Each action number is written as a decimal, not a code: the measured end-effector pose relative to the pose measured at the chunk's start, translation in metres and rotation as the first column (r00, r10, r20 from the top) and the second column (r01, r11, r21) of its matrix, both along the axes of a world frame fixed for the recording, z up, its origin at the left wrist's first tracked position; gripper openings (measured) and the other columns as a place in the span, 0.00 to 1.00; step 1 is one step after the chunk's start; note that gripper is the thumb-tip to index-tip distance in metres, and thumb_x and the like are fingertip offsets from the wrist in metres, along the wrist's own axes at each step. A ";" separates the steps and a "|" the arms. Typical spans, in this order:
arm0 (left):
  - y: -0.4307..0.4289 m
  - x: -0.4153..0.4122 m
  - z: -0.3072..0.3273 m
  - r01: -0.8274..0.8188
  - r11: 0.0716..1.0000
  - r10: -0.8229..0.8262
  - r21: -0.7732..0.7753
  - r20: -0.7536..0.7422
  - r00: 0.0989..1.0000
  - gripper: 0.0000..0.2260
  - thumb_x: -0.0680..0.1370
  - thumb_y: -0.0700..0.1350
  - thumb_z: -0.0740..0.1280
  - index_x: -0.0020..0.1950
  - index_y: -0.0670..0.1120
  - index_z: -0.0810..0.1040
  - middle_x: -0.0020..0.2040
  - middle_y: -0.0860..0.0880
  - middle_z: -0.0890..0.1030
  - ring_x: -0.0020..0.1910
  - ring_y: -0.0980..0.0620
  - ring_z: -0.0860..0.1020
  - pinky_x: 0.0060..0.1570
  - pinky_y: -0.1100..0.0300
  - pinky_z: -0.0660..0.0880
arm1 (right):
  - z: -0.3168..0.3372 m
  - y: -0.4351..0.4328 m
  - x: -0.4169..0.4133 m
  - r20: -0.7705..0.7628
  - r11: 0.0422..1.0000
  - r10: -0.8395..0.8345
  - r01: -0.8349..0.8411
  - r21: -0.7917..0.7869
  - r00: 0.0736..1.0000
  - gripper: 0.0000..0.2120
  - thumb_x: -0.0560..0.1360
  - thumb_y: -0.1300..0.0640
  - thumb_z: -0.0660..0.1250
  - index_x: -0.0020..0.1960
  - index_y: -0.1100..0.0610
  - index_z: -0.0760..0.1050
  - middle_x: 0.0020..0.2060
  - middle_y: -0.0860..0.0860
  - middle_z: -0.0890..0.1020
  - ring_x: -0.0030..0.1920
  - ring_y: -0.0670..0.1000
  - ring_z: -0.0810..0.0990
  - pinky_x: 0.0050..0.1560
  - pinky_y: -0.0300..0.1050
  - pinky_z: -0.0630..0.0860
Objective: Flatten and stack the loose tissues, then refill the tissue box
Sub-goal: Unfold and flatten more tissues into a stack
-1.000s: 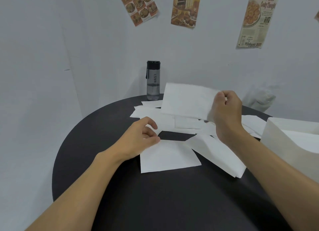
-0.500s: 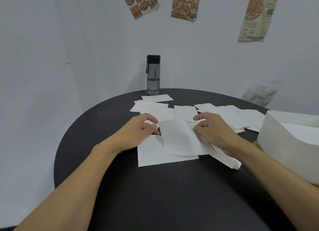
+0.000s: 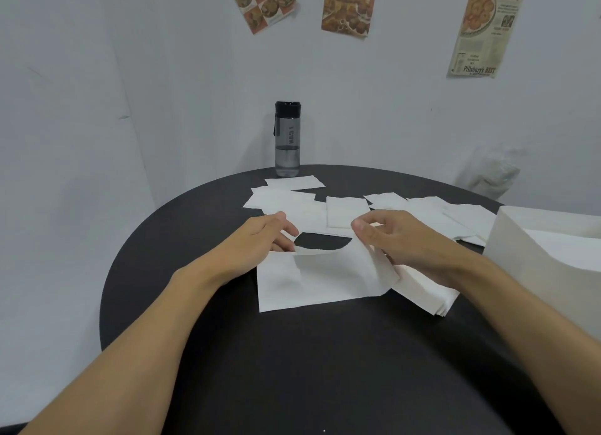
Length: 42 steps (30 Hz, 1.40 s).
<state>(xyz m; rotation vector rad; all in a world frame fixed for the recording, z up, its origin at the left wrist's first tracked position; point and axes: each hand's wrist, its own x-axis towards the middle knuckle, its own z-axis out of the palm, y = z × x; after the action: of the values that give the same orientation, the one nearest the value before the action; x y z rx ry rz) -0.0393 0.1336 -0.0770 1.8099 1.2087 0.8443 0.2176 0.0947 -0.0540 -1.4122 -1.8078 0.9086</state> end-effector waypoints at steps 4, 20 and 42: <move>0.000 -0.001 0.002 0.038 0.997 -0.038 -0.060 0.003 0.999 0.23 0.86 0.58 0.48 0.56 0.50 0.80 0.48 0.49 0.87 0.53 0.50 0.84 0.67 0.50 0.72 | 0.000 0.001 0.007 -0.036 0.998 0.055 -0.056 -0.024 0.998 0.23 0.69 0.37 0.71 0.58 0.50 0.78 0.41 0.48 0.84 0.45 0.51 0.80 0.52 0.49 0.76; -0.008 0.003 -0.001 0.172 0.978 -0.149 0.119 -0.184 0.972 0.13 0.75 0.38 0.73 0.57 0.50 0.79 0.44 0.49 0.86 0.39 0.55 0.80 0.49 0.59 0.78 | 0.011 -0.016 0.001 0.539 0.922 0.387 -0.323 -0.213 0.748 0.16 0.68 0.45 0.78 0.54 0.42 0.78 0.47 0.39 0.78 0.46 0.39 0.75 0.48 0.32 0.71; -0.041 -0.023 -0.005 0.289 0.948 -0.180 0.131 -0.530 0.829 0.09 0.79 0.57 0.69 0.57 0.70 0.79 0.58 0.64 0.71 0.62 0.67 0.67 0.73 0.48 0.56 | 0.018 -0.027 -0.009 0.377 0.876 0.481 -0.441 -0.194 0.791 0.08 0.73 0.66 0.70 0.46 0.53 0.78 0.41 0.47 0.81 0.40 0.45 0.78 0.46 0.46 0.76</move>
<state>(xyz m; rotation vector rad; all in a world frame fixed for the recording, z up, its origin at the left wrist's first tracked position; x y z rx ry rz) -0.0621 0.0924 -0.0818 2.4012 1.2056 0.3542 0.2085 0.0675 -0.0357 -1.3091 -2.5453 0.9954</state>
